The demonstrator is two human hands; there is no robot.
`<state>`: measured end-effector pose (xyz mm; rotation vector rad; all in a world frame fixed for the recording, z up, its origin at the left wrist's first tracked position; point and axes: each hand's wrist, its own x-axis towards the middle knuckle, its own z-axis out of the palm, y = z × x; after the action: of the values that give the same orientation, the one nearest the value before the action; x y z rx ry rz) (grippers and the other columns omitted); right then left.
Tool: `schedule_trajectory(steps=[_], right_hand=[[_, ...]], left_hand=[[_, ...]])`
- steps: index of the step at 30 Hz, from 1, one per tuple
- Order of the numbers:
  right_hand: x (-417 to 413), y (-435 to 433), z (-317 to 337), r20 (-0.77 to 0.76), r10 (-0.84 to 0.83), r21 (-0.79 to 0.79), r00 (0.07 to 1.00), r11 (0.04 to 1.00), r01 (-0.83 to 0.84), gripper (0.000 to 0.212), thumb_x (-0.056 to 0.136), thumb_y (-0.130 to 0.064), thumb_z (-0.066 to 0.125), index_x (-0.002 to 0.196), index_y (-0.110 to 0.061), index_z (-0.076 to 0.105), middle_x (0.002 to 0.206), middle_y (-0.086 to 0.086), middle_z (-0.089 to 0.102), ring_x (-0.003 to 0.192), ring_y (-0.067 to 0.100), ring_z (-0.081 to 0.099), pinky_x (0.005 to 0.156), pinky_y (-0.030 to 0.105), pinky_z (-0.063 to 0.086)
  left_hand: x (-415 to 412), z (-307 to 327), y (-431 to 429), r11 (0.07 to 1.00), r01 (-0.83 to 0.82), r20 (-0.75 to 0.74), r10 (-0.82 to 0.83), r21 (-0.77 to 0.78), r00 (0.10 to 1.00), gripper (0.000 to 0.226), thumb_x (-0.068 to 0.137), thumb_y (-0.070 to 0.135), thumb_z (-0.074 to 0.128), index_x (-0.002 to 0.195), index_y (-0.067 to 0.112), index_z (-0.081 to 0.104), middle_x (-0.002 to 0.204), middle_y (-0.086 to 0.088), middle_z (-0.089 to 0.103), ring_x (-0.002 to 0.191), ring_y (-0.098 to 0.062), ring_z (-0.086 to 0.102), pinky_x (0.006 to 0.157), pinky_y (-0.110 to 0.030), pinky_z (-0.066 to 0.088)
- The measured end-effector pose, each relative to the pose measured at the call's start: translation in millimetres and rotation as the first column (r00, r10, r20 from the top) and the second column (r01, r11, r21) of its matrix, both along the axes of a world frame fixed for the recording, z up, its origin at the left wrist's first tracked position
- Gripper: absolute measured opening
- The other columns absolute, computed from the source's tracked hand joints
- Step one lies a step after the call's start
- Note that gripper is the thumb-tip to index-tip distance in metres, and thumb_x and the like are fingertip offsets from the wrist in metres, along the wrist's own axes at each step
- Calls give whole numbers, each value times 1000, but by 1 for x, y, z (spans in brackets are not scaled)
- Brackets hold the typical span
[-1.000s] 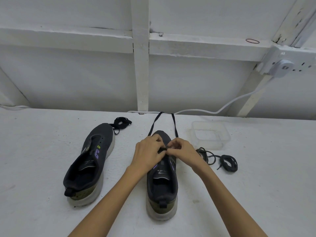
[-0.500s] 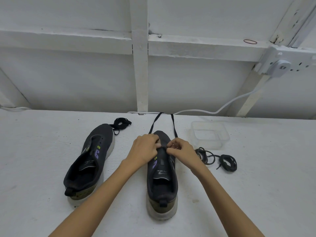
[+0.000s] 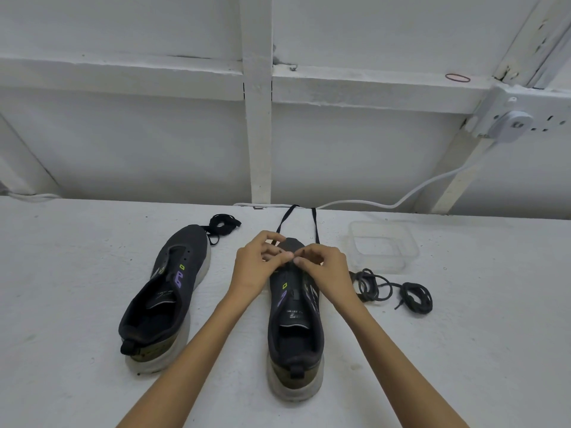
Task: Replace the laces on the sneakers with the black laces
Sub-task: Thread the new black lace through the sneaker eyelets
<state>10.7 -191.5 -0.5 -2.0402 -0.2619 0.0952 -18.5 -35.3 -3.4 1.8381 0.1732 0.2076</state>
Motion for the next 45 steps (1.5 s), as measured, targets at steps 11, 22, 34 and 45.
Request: schedule_trajectory(steps=[11, 22, 34, 45], right_hand=[[4, -2, 5, -30, 58, 90, 998, 994, -56, 4, 84, -11, 73, 85, -13, 76, 70, -9, 69, 63, -4, 61, 62, 13, 44], [11, -2, 14, 58, 101, -85, 993, 992, -96, 6, 74, -13, 79, 78, -18, 78, 68, -5, 73, 65, 7, 66, 66, 33, 54], [47, 7, 107, 9, 95, 418, 995, 904, -90, 16, 77, 10, 72, 72, -5, 70, 54, -3, 63, 45, 7, 50, 51, 18, 45], [111, 29, 122, -131, -24, 648, 991, 755, 104, 16, 89, 1, 66, 104, 6, 64, 82, 8, 65, 68, 14, 66, 64, 24, 58]], left_hand=[[-8, -5, -4, 1000, 30, 64, -30, 7, 998, 54, 74, 0, 79, 117, 24, 58, 113, 4, 66, 94, 0, 67, 81, -11, 47], [-3, -10, -24, 974, 205, 16, -204, -95, 979, 42, 78, 5, 77, 114, 21, 63, 104, 3, 71, 98, -7, 68, 89, -23, 52], [0, -21, -27, 994, 108, 16, -108, 31, 994, 22, 81, 13, 75, 101, 19, 69, 92, 11, 74, 90, -3, 68, 90, -28, 54], [6, -23, -22, 989, 148, -61, -148, -10, 987, 13, 88, 19, 69, 101, 16, 69, 87, 8, 73, 86, -4, 69, 85, -21, 52]])
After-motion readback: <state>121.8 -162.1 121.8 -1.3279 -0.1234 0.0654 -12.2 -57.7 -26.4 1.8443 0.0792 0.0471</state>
